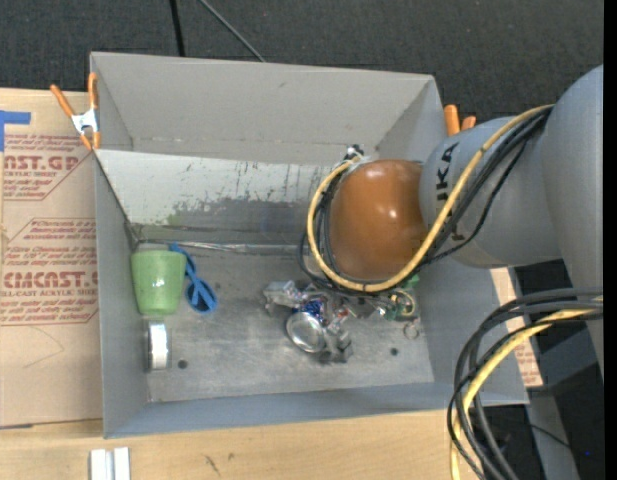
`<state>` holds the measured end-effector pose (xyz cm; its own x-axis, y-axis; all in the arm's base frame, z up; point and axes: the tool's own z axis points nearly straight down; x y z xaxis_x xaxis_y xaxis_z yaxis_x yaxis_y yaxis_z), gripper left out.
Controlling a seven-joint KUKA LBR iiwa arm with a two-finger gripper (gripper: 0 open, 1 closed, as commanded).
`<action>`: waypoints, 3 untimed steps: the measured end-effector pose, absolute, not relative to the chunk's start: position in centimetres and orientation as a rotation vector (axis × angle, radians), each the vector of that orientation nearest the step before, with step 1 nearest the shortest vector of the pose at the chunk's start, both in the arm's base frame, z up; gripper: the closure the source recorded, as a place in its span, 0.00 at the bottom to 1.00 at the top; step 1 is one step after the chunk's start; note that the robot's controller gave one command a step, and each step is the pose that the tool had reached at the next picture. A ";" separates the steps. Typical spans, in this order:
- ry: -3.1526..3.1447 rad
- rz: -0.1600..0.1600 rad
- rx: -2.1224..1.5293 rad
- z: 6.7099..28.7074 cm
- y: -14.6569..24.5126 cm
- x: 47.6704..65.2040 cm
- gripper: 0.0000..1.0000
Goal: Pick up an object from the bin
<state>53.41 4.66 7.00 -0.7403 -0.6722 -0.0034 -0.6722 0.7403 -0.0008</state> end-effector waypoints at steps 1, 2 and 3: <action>2.949 0.000 -1.070 7.9 4.8 57.1 0.00; 2.950 0.004 -1.070 7.9 4.8 57.0 1.00; 2.919 -0.001 -1.132 17.1 7.6 56.4 1.00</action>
Offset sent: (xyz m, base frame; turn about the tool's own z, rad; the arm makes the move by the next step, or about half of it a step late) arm 0.0349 -0.0002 0.0086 0.0399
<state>56.44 7.61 17.14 -0.7383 -0.6744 -0.0098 -0.6744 0.7384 -0.0043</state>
